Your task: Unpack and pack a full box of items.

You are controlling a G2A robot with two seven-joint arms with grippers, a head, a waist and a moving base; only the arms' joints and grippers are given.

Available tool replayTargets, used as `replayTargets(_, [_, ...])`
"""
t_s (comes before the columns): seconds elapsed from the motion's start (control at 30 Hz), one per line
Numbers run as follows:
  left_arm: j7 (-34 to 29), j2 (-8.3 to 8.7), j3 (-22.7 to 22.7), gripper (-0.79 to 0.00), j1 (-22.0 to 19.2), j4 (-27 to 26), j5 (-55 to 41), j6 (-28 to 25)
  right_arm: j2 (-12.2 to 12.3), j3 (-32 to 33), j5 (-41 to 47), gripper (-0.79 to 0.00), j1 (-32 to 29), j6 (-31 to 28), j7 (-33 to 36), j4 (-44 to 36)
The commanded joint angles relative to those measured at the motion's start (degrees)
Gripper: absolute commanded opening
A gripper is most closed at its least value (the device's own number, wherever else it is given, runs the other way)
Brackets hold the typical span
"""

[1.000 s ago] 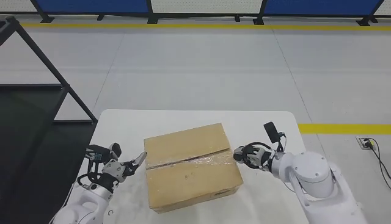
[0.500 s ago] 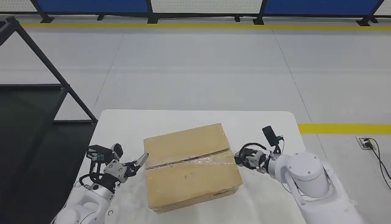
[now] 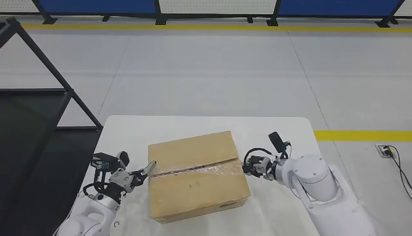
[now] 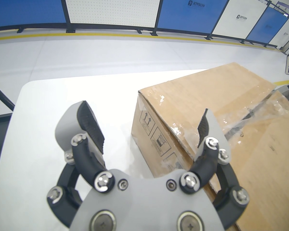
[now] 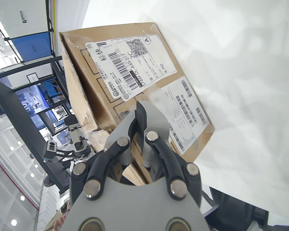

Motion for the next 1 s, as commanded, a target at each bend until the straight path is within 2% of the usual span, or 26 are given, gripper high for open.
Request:
replayTargets(0.0, [0.2, 0.00, -0.1, 0.000, 0.0, 0.0, -0.1, -0.1, 0.0, -0.5, -0.8, -0.785, 0.9, 1.1, -0.6, 0.9])
replayTargets(0.1, [0.9, -0.01, -0.6, 0.000, 0.0, 0.0, -0.4, 0.4, -0.1, 0.7, 0.5, -0.785, 0.7, 0.6, -4.9, -1.4])
replayTargets(0.2, [2.5, -0.06, -1.5, 0.000, 0.1, 0.1, -1.1, 1.3, -0.3, 2.2, 2.3, -0.785, -1.2, -1.8, -9.7, -8.1])
replayTargets(0.3, [4.0, -0.11, -2.5, 0.000, 0.5, 0.2, -1.7, 2.7, -0.5, 0.7, 2.6, -0.785, -1.2, -3.7, -10.2, -12.2])
replayTargets(0.37, [5.7, -0.17, -3.4, 0.000, 0.9, 0.5, -1.6, 4.4, -0.8, -2.7, 2.3, -0.785, 1.3, -4.6, -8.7, -11.8])
replayTargets(0.5, [8.4, -0.28, -5.1, 0.000, 2.3, 1.1, -2.7, 6.2, -2.9, -12.3, 3.7, -0.785, 10.2, -6.1, -6.6, -5.2])
replayTargets(0.7, [11.2, -0.38, -8.2, 0.000, 4.8, 1.2, -5.0, 7.8, -8.5, -27.0, 9.8, -0.785, 23.2, -11.8, -4.5, 8.4])
replayTargets(0.97, [11.7, -0.45, -9.8, 0.000, 6.6, 0.2, -6.0, 7.1, -16.2, -38.5, 16.8, -0.785, 32.7, -16.9, -3.4, 24.1])
